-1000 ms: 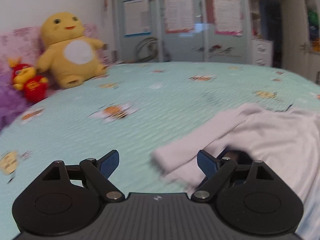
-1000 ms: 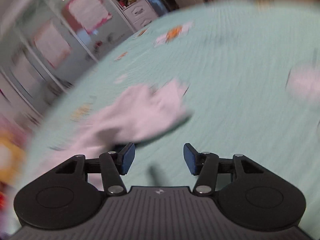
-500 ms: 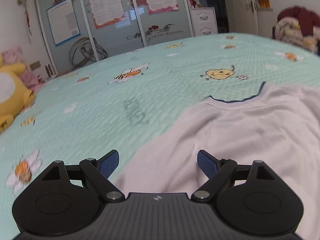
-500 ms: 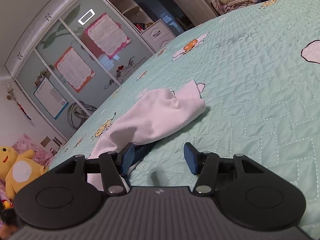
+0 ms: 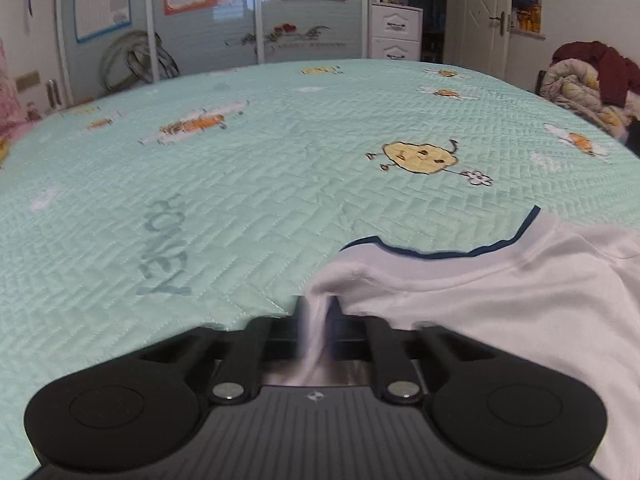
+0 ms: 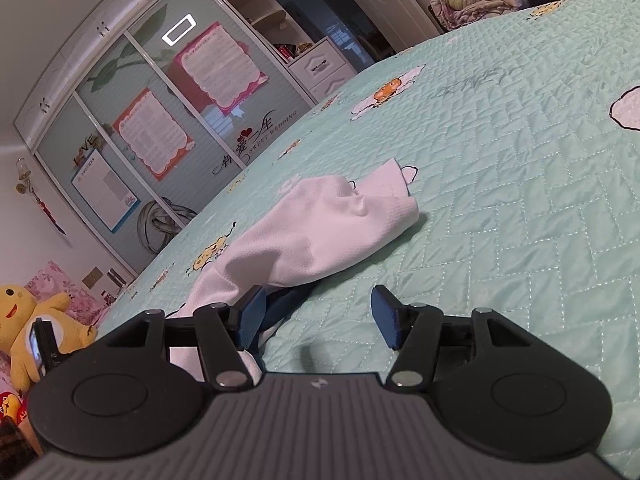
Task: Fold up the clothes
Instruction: 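Grasp the collar edge with the left gripper while the right gripper holds the sleeve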
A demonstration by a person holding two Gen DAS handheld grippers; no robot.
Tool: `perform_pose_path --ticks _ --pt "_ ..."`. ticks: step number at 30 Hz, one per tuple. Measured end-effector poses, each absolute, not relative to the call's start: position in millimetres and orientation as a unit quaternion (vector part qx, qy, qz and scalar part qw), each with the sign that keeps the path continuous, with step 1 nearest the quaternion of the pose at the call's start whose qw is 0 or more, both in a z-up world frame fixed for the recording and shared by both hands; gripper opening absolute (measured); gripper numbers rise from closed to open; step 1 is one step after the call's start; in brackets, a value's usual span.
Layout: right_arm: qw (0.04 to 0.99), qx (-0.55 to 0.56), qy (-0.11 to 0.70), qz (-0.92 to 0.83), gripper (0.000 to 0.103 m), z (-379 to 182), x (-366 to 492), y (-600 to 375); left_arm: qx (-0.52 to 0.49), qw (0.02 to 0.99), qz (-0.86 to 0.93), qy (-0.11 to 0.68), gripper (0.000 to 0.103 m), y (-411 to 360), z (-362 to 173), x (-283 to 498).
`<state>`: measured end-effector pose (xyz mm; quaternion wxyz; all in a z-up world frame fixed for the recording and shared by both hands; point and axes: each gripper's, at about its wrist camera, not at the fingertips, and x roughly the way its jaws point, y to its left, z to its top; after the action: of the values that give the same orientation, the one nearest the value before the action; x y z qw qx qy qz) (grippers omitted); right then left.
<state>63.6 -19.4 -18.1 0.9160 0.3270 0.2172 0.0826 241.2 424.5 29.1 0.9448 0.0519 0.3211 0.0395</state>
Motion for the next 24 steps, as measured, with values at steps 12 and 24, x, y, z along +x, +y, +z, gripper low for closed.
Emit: perform_pose_path --ticks 12,24 --pt "0.918 0.319 0.22 0.083 0.06 -17 66 -18 0.133 0.923 0.169 0.319 0.029 465 34 236" --pt "0.918 0.315 0.223 0.086 0.062 -16 64 -16 -0.073 0.945 0.093 0.306 0.081 523 67 71"
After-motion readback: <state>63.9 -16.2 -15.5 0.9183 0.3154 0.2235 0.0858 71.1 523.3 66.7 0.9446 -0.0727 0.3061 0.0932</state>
